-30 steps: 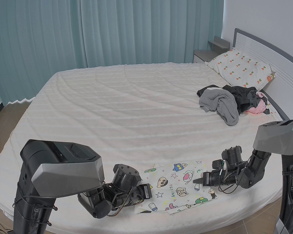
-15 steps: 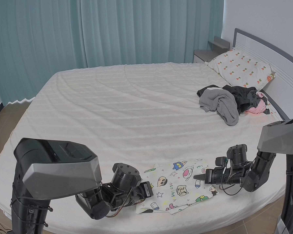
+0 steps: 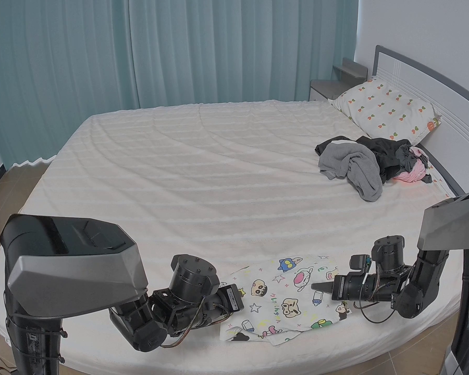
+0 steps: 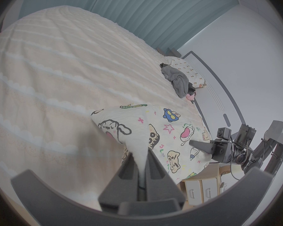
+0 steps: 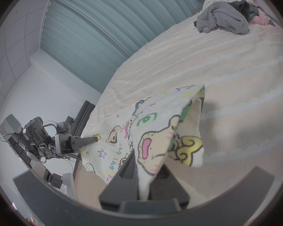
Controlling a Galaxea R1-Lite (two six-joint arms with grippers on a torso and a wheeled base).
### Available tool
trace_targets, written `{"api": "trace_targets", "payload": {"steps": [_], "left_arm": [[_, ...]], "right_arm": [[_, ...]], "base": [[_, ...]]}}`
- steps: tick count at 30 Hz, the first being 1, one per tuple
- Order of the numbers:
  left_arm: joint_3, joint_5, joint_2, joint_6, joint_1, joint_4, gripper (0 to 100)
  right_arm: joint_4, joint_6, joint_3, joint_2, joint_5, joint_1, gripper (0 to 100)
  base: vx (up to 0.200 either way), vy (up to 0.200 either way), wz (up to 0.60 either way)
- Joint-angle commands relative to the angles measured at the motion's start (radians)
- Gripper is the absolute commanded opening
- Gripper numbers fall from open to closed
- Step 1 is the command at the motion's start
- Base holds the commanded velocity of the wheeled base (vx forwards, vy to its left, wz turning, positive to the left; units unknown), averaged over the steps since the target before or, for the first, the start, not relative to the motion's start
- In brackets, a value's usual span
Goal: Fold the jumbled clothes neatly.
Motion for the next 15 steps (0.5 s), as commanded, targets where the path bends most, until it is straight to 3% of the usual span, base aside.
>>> {"api": "trace_targets", "payload": {"steps": [1,11,15], "left_arm": [[0.004,0.001,-0.011,0.0,0.0,-0.008,0],[0.007,0.004,-0.009,0.0,0.0,-0.035,0],[0.007,0.002,-0.009,-0.011,-0.002,-0.035,0]], "right_arm": [[0.0,0.012,0.006,-0.02,0.001,0.001,0],[-0.008,0.032,0.015,-0.035,0.001,0.001,0],[-0.008,0.032,0.021,-0.043,0.001,0.001,0]], "base": [[0.0,-0.2,0.0],[0.0,-0.2,0.0],[0.0,0.0,0.0]]}}
